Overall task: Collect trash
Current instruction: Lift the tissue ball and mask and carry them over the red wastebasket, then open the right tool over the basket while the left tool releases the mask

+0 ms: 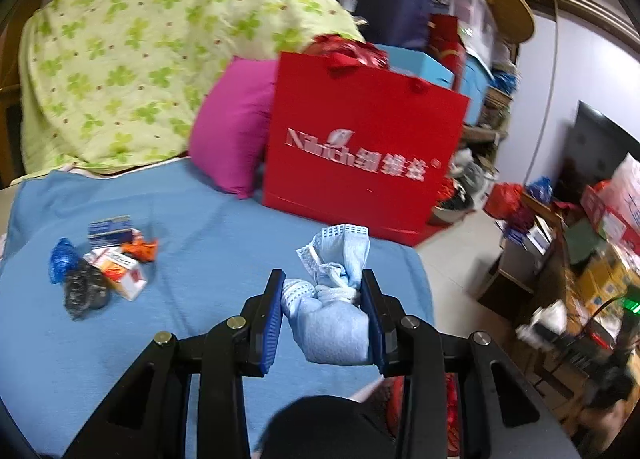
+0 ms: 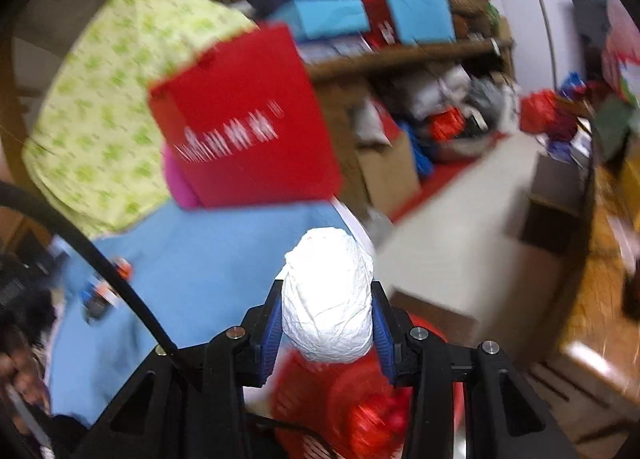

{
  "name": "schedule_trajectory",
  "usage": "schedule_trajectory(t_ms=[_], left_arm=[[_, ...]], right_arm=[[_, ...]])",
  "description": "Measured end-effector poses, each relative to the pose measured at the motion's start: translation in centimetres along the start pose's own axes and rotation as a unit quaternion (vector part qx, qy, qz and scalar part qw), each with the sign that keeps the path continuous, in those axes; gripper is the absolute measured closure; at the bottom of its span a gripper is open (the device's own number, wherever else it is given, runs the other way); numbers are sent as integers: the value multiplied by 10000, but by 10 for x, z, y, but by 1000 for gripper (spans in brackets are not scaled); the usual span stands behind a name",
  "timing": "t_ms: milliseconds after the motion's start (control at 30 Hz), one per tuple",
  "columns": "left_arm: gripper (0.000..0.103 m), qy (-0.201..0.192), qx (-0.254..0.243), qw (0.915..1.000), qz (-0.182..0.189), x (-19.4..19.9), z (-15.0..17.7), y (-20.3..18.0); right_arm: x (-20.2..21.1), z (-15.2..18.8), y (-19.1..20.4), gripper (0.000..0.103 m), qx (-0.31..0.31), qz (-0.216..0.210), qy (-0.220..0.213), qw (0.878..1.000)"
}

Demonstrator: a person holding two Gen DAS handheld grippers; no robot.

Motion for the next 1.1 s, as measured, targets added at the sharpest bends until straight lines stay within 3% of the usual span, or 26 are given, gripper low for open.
schedule_trajectory(t_ms=[200,500,533,667,700,800,1100], left_arm=[[65,166,-238,9995,152,-11,14,-25],[65,453,-436,9977,271,-27,31,-49],[65,485,-470,9973,295,-29,33,-53],[65,657,-592,9952,411,-41,42,-69],[65,717,-636,9944,442,-45,46,-75],[65,927,-807,9909,545,-58,59,-93],[64,1800,-1377,9699,891,-100,117,-150]], right_arm=[[-40,51,-28,61,-264,176,687,9971],[-53,63,-37,58,-420,189,900,9949],[-54,65,-39,56,-470,208,942,9942],[-57,72,-47,29,-498,376,1050,9925],[-56,73,-48,29,-509,395,1059,9923],[-51,73,-56,29,-616,415,1012,9921],[2,47,-71,29,-986,578,95,9934]])
Point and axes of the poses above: each gripper's, at about its wrist camera, not at the fingertips, and x roughly against the way its jaws point, y to its left, z to its underside, the point moved 4 cm from there along -x, roughly the way its jaws point, and after that the axes turned 6 degrees about x, right-handed, at the moved point
